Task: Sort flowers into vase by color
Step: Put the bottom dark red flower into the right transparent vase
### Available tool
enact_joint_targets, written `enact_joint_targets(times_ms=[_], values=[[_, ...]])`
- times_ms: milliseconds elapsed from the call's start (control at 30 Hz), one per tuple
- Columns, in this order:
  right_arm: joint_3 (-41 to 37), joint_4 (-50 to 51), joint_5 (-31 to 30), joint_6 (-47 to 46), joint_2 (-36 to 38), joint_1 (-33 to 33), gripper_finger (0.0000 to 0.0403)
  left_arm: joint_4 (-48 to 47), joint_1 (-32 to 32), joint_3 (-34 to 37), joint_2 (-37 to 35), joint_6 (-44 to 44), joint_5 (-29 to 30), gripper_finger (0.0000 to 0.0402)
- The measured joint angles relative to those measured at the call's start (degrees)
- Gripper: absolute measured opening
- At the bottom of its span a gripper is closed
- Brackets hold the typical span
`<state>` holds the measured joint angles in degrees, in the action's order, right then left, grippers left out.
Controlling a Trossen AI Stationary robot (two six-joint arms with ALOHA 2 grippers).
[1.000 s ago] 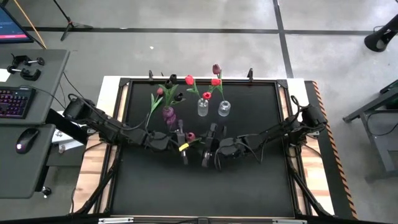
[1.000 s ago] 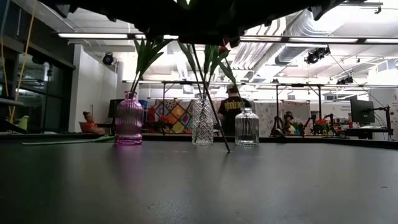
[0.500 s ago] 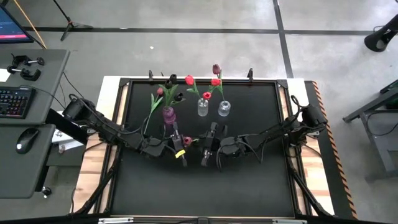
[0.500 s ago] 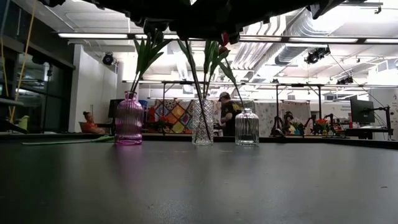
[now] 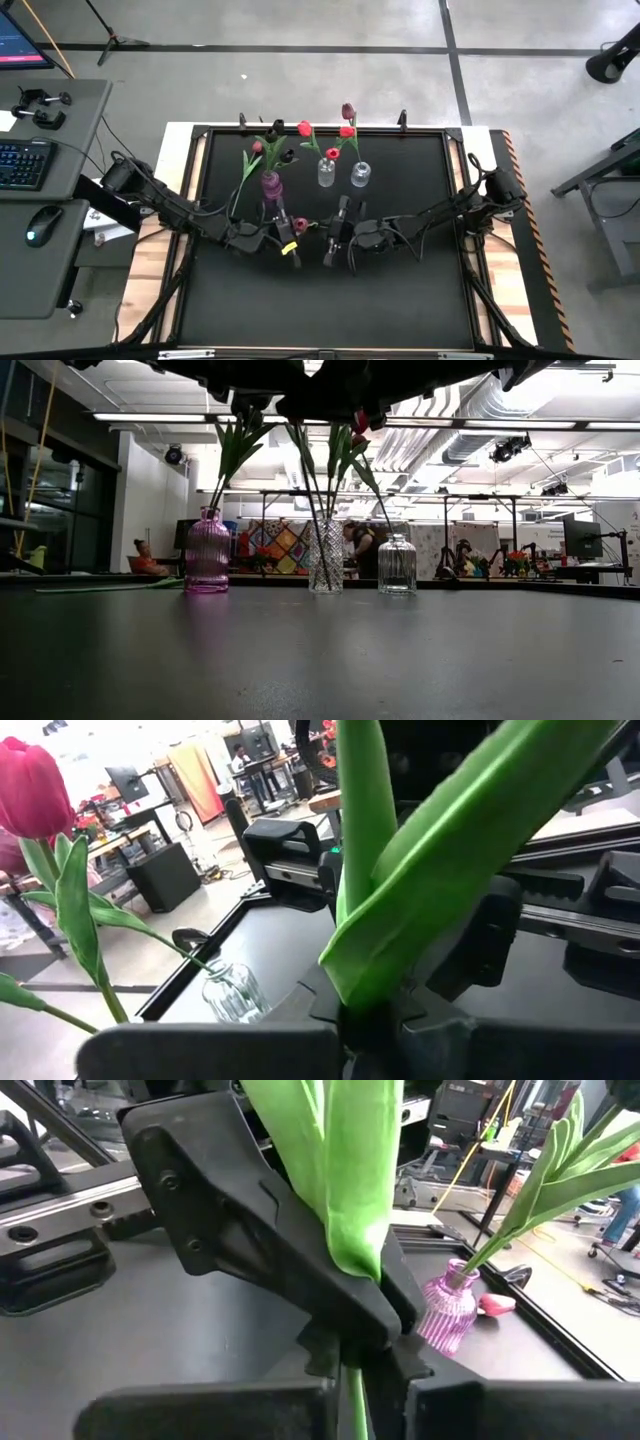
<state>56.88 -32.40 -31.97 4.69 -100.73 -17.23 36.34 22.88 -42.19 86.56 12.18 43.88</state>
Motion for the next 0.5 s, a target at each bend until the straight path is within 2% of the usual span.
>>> enact_joint_targets(times_ms=[267, 500], values=[[0.00, -1.05, -0.27, 0.26, 0.00, -0.09, 0.0003, -0.26, 1.44, 0.00, -0.83, 0.12, 0.80, 0.0031], [0.00, -0.35, -2.15, 0.42, 0.10, -0.11, 0.0002, -5.70, 3.59, 0.02, -5.30, -1.13, 0.83, 0.0077]])
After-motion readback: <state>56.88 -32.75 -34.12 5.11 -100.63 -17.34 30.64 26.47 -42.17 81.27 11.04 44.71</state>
